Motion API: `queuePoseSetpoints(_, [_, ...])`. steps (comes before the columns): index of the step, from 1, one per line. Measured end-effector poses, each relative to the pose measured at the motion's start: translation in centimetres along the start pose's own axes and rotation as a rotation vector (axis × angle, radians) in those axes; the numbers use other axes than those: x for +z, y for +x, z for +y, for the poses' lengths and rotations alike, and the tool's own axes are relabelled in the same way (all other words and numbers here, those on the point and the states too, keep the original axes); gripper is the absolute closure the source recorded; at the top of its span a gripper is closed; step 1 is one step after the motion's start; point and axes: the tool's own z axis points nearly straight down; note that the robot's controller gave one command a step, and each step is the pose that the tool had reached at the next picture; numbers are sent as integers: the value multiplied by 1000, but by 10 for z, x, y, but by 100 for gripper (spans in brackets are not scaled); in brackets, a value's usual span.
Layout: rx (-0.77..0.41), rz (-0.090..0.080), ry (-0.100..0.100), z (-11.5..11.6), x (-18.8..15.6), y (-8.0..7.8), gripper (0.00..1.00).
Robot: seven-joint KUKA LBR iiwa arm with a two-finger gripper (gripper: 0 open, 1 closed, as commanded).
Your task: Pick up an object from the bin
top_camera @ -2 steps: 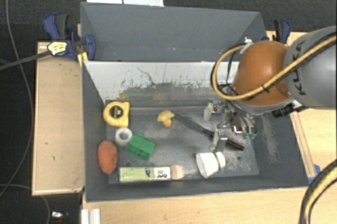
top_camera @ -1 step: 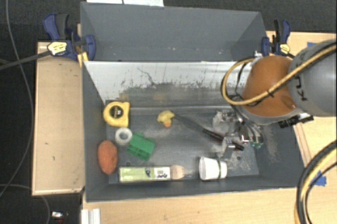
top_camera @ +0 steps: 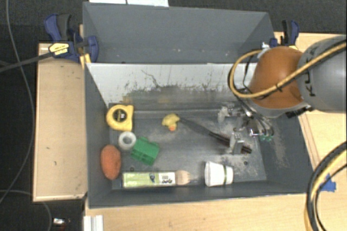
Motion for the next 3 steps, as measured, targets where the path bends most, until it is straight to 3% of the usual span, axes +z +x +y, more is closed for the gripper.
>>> queuePoseSetpoints(1, [14, 7, 3, -12, 6, 19, 100])
queuePoseSetpoints(2, [15, 7, 3, -12, 6, 19, 100])
queuePoseSetpoints(3, [-80, 10, 2, -5, -37, 15, 100])
